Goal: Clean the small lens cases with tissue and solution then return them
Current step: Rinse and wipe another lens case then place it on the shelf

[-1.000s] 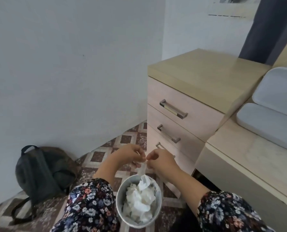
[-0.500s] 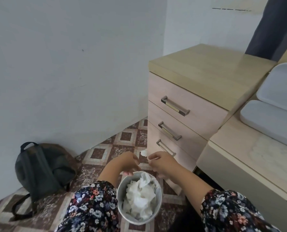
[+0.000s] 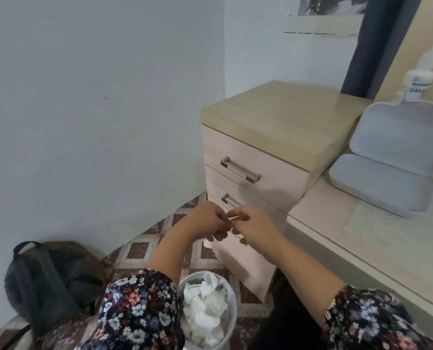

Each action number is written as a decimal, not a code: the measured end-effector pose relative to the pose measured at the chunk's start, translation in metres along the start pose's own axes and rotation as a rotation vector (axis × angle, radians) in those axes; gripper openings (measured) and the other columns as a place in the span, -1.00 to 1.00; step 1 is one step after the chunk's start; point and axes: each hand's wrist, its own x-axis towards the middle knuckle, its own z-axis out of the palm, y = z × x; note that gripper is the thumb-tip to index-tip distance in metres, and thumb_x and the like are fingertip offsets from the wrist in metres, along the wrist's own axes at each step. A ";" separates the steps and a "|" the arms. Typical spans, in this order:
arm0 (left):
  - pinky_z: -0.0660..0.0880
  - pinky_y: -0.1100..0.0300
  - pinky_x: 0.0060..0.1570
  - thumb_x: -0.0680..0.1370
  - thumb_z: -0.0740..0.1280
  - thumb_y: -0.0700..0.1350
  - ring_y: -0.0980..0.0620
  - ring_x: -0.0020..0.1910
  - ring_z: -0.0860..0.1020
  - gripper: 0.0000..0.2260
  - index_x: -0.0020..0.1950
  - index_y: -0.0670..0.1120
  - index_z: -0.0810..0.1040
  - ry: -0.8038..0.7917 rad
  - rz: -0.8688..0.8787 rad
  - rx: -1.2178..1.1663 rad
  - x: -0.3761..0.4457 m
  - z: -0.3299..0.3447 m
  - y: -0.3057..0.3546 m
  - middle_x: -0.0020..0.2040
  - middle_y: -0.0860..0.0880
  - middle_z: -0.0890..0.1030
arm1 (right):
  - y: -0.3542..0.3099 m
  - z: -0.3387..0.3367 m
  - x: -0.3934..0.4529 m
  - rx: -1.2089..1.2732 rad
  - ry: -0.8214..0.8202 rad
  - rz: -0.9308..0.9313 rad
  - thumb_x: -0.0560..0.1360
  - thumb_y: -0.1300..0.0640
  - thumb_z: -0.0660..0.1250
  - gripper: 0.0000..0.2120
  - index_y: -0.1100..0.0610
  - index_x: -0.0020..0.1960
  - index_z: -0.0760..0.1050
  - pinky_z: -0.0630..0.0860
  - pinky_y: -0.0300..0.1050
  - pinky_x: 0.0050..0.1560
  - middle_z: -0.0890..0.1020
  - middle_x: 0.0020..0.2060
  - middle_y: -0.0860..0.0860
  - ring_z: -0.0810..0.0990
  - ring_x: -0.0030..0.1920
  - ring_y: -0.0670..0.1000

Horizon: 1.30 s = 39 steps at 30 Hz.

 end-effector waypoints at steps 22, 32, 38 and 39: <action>0.42 0.30 -0.52 0.59 0.12 -0.30 0.02 -0.48 0.53 -0.83 -0.04 -0.27 0.51 -0.235 0.311 -0.019 0.001 0.090 0.215 -0.26 -0.26 0.61 | 0.018 -0.207 -0.096 -0.161 0.754 -0.156 0.52 0.20 0.31 -0.83 -0.06 -0.06 0.59 0.35 -0.47 -0.28 0.61 -0.15 -0.20 0.54 -0.15 -0.24; 0.57 -0.04 0.04 0.54 0.17 -0.31 -0.10 -0.03 0.60 -0.79 0.04 -0.11 0.54 -0.109 0.573 -0.004 0.017 0.170 0.284 0.00 -0.13 0.59 | 0.065 -0.285 -0.141 -0.172 0.957 -0.039 0.53 0.23 0.30 -0.82 -0.03 -0.06 0.59 0.38 -0.34 -0.26 0.62 -0.17 -0.13 0.54 -0.18 -0.18; 0.45 0.14 0.05 0.54 0.22 -0.27 0.00 0.05 0.47 -0.83 0.10 -0.11 0.47 0.311 0.709 -0.258 0.030 0.221 0.301 0.07 -0.04 0.51 | 0.089 -0.327 -0.165 -0.152 1.097 0.013 0.54 0.23 0.27 -0.82 0.02 0.00 0.60 0.36 -0.27 -0.22 0.62 -0.13 -0.04 0.54 -0.14 -0.06; 0.41 0.17 0.09 0.51 0.25 -0.28 -0.02 0.10 0.44 -0.77 0.15 -0.12 0.45 0.325 0.700 -0.247 0.033 0.228 0.304 0.11 -0.05 0.48 | 0.094 -0.334 -0.169 -0.149 1.127 0.021 0.54 0.23 0.26 -0.82 0.04 0.02 0.60 0.36 -0.23 -0.18 0.62 -0.12 -0.02 0.54 -0.11 -0.03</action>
